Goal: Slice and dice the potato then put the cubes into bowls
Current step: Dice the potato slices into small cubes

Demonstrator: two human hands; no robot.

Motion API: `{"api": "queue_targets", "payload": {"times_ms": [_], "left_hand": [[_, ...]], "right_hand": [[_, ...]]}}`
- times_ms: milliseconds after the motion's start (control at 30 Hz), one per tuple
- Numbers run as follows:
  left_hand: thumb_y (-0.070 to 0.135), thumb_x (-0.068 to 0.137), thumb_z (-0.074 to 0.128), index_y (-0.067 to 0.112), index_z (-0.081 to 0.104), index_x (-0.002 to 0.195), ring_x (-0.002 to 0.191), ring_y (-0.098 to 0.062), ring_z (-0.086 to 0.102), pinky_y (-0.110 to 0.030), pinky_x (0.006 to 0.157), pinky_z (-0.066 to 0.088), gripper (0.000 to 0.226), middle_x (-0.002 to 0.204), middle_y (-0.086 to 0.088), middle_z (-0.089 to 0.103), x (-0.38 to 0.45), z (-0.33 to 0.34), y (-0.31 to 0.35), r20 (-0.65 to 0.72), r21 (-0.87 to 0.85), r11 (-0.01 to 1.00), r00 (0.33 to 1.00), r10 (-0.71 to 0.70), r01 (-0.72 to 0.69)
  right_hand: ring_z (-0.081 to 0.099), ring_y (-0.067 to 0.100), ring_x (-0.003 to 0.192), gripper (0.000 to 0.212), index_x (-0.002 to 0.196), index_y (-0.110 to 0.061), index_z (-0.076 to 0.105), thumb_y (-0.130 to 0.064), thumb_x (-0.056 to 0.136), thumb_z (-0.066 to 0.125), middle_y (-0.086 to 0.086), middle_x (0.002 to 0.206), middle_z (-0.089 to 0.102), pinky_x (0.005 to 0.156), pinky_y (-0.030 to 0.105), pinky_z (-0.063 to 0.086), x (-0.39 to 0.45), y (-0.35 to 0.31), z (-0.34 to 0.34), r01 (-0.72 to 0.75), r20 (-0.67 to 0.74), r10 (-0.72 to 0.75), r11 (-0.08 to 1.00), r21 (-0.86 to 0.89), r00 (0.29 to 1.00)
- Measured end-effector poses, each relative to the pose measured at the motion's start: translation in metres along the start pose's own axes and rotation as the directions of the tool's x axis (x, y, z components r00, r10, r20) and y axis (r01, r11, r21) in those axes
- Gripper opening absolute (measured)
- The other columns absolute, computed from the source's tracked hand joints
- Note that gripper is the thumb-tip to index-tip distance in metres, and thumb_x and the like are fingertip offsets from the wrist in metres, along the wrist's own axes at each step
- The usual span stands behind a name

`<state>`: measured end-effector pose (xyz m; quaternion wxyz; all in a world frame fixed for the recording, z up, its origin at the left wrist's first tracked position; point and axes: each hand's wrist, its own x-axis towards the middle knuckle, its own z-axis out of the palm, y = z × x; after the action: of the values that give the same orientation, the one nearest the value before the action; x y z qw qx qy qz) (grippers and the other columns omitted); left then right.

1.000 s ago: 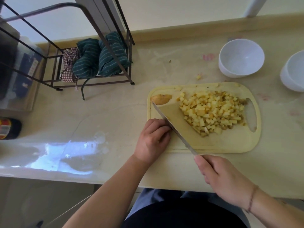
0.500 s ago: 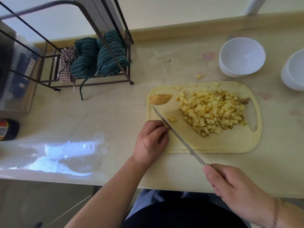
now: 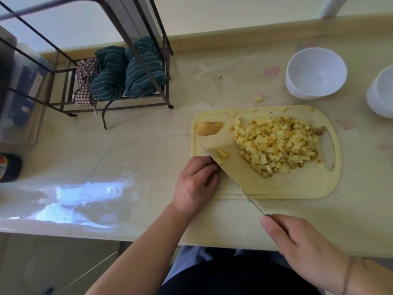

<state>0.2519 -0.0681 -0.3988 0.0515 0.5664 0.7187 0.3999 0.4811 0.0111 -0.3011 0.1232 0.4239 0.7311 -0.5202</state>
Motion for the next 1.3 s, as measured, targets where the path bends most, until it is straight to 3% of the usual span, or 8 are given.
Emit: {"api": "queue_targets", "payload": {"times_ms": [67, 167, 267, 467, 867, 1033, 1200, 1300], "left_hand": [[-0.008, 0.083, 0.075, -0.004, 0.077, 0.091, 0.090, -0.027, 0.067, -0.030, 0.083, 0.055, 0.009, 0.100, -0.014, 0.073, 0.000, -0.001, 0.000, -0.001, -0.001, 1.000, 1.000, 0.003, -0.003], [-0.001, 0.087, 0.070, -0.003, 0.077, 0.090, 0.090, -0.025, 0.065, -0.028, 0.083, 0.055, 0.008, 0.098, -0.014, 0.072, 0.000, -0.003, 0.001, -0.006, 0.006, 1.000, 1.000, 0.013, -0.013], [-0.001, 0.085, 0.072, -0.002, 0.076, 0.088, 0.089, -0.023, 0.063, -0.028, 0.081, 0.054, 0.005, 0.097, -0.012, 0.067, -0.004, -0.006, 0.000, -0.017, 0.022, 1.000, 1.000, 0.017, -0.017], [-0.001, 0.084, 0.075, -0.003, 0.074, 0.086, 0.085, -0.025, 0.061, -0.030, 0.078, 0.053, 0.002, 0.092, -0.013, 0.068, -0.007, -0.009, 0.000, -0.013, 0.047, 0.999, 1.000, 0.002, -0.001], [-0.008, 0.081, 0.077, -0.004, 0.075, 0.086, 0.084, -0.024, 0.062, -0.020, 0.084, 0.047, 0.006, 0.091, -0.013, 0.071, -0.007, -0.006, -0.002, -0.022, 0.050, 0.999, 1.000, -0.006, 0.007], [-0.007, 0.083, 0.074, -0.004, 0.076, 0.088, 0.085, -0.025, 0.063, -0.023, 0.082, 0.050, 0.006, 0.094, -0.013, 0.072, -0.007, -0.007, -0.002, -0.020, 0.030, 1.000, 1.000, -0.009, 0.009], [-0.008, 0.081, 0.077, -0.003, 0.075, 0.085, 0.084, -0.024, 0.062, -0.030, 0.077, 0.054, 0.007, 0.091, -0.013, 0.070, -0.007, -0.010, -0.002, -0.036, 0.032, 0.999, 0.999, 0.001, 0.000], [-0.003, 0.082, 0.071, -0.003, 0.072, 0.089, 0.087, -0.023, 0.063, -0.026, 0.081, 0.053, 0.007, 0.093, -0.012, 0.068, -0.011, -0.014, 0.002, -0.060, 0.005, 0.999, 0.997, -0.050, 0.050]], "right_hand": [[0.040, 0.006, 0.049, 0.075, 0.063, -0.016, 0.044, -0.086, 0.077, 0.023, -0.004, 0.052, 0.042, 0.057, 0.036, 0.043, 0.010, -0.004, 0.002, 0.017, -0.013, -0.016, 1.000, 0.009, 1.000], [0.032, 0.006, 0.046, 0.064, 0.062, -0.016, 0.041, -0.075, 0.083, 0.029, -0.007, 0.049, 0.036, 0.053, 0.031, 0.035, 0.015, -0.005, -0.001, 0.002, -0.017, -0.001, 0.998, 0.058, 1.000], [0.029, 0.006, 0.046, 0.068, 0.062, -0.016, 0.040, -0.081, 0.079, 0.030, -0.007, 0.048, 0.033, 0.050, 0.026, 0.031, 0.010, -0.002, -0.005, -0.018, -0.017, 0.020, 0.995, 0.097, 1.000], [0.032, 0.009, 0.053, 0.075, 0.068, -0.013, 0.040, -0.087, 0.075, 0.032, -0.003, 0.057, 0.034, 0.054, 0.035, 0.031, 0.002, -0.001, 0.002, 0.007, 0.038, -0.013, 0.988, 0.156, 0.999], [0.045, 0.008, 0.050, 0.081, 0.061, -0.018, 0.043, -0.095, 0.065, 0.018, -0.002, 0.052, 0.046, 0.054, 0.024, 0.039, -0.008, -0.006, 0.006, -0.016, 0.011, 0.016, 1.000, 0.008, 1.000], [0.039, 0.006, 0.048, 0.065, 0.062, -0.016, 0.043, -0.074, 0.084, 0.025, -0.004, 0.051, 0.042, 0.055, 0.033, 0.040, 0.012, -0.017, 0.013, 0.021, -0.003, -0.021, 1.000, 0.013, 1.000], [0.029, 0.006, 0.042, 0.056, 0.062, -0.015, 0.039, -0.067, 0.081, 0.034, -0.007, 0.046, 0.033, 0.046, 0.019, 0.029, 0.011, -0.015, 0.004, -0.016, -0.004, 0.017, 0.993, 0.113, 1.000], [0.025, 0.005, 0.039, 0.054, 0.065, -0.012, 0.039, -0.064, 0.081, 0.035, -0.007, 0.046, 0.030, 0.037, 0.011, 0.025, 0.006, -0.016, 0.001, -0.068, 0.046, 0.060, 0.977, 0.202, 0.997]]}}
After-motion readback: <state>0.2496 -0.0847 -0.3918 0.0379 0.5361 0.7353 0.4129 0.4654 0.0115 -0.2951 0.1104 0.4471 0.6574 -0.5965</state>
